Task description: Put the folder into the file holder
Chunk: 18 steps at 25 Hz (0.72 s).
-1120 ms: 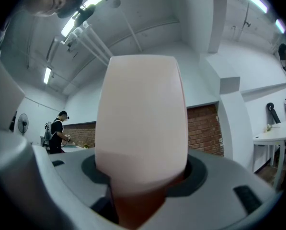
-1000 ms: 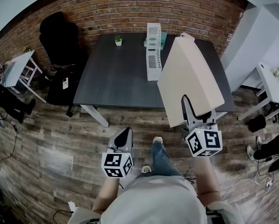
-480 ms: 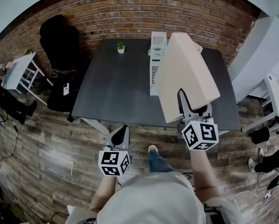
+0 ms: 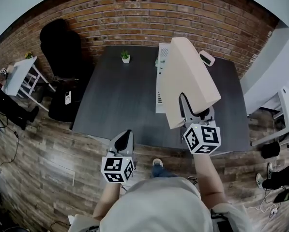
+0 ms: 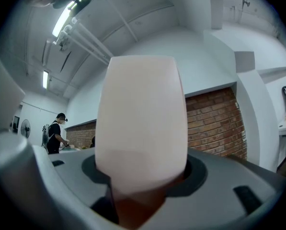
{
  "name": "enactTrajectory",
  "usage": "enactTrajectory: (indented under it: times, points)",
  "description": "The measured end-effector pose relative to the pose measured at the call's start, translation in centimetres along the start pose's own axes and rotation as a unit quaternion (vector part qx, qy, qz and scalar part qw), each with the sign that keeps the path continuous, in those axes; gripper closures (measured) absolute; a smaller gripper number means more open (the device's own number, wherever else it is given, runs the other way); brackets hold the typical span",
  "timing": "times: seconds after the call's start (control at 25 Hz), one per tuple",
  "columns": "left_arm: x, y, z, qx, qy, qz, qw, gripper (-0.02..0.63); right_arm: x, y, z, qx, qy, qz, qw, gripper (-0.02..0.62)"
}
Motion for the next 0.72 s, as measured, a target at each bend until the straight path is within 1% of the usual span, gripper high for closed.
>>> enactTrajectory:
  times: [0.12,0.32,0.48,0.72]
  points:
    - [-1.4,0.3,-0.7,0.0,-0.001,-0.003,1.0,0.595,-1.6,-0.6,0.5,0.002,0.008,0.002,1.0,0.321]
    - [-3.3,0.3,-0.9,0.0,0.003,-0.006,1.0,0.595,-3.6,-1.6,0.9,-0.015,0.008,-0.001,1.0,0.319]
    - [-4.1,0.3,-1.1,0.002,0.004,-0.009,1.0,0.595,-4.5,-2.2,0.6,-0.008,0.01,0.004,1.0,0.319]
    - [-5.0,0.3,-1.3,0.004,0.004,-0.013,0.9999,0.595,-6.1,-2.6,0.4,-0.017,0.01,0.01,1.0,0.319]
Point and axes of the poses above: the fingertips, and each gripper's own axes: x backward along the fingers, y to its left, z out of its underside, the point moved 8 cm from there along x, backward along the fingers, and after that the axes turned 11 degrees about x, right-handed, at the moved point
